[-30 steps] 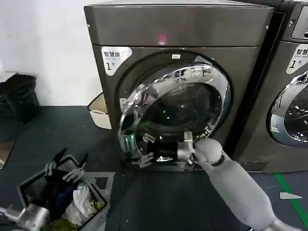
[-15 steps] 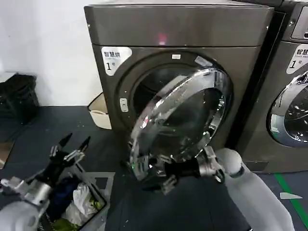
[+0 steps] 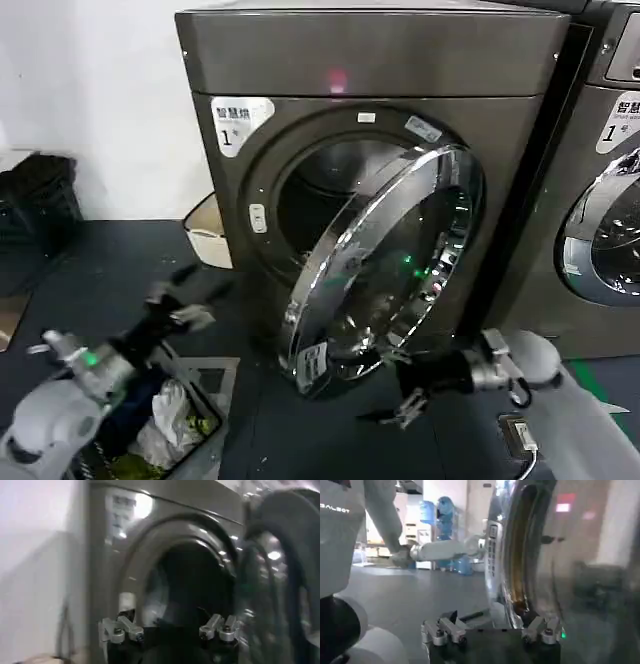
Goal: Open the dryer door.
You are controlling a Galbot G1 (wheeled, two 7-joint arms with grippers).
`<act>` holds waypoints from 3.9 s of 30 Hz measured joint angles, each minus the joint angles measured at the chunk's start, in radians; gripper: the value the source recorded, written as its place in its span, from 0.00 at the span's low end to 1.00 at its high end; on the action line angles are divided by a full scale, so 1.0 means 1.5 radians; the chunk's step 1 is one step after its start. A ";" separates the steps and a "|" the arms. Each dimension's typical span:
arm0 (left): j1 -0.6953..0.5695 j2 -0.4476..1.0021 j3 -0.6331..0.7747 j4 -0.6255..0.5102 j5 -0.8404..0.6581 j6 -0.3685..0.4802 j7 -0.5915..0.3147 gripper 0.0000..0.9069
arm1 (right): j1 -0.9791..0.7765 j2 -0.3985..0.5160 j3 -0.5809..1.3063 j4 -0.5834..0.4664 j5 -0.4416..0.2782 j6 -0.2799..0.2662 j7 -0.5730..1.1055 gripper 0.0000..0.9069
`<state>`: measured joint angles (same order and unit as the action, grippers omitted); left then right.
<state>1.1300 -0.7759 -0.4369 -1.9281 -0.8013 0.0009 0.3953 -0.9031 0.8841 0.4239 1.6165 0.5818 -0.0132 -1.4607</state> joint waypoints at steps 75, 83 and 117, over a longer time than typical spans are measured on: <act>-0.561 -0.405 0.725 0.326 0.041 -0.059 0.001 1.00 | -0.487 0.226 1.154 0.190 -0.132 -0.113 0.828 1.00; -0.574 -0.479 0.728 0.387 0.076 -0.069 -0.019 1.00 | -0.487 0.218 1.154 0.189 -0.132 -0.113 0.817 1.00; -0.618 -0.555 0.699 0.587 0.178 -0.140 -0.095 1.00 | -0.487 0.208 1.158 0.179 -0.135 -0.104 0.807 1.00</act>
<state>0.2027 -1.6090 0.6118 -1.0476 -0.5346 -0.2092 0.2535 -1.6332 1.1953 2.1608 1.8847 0.3792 -0.1688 -0.2498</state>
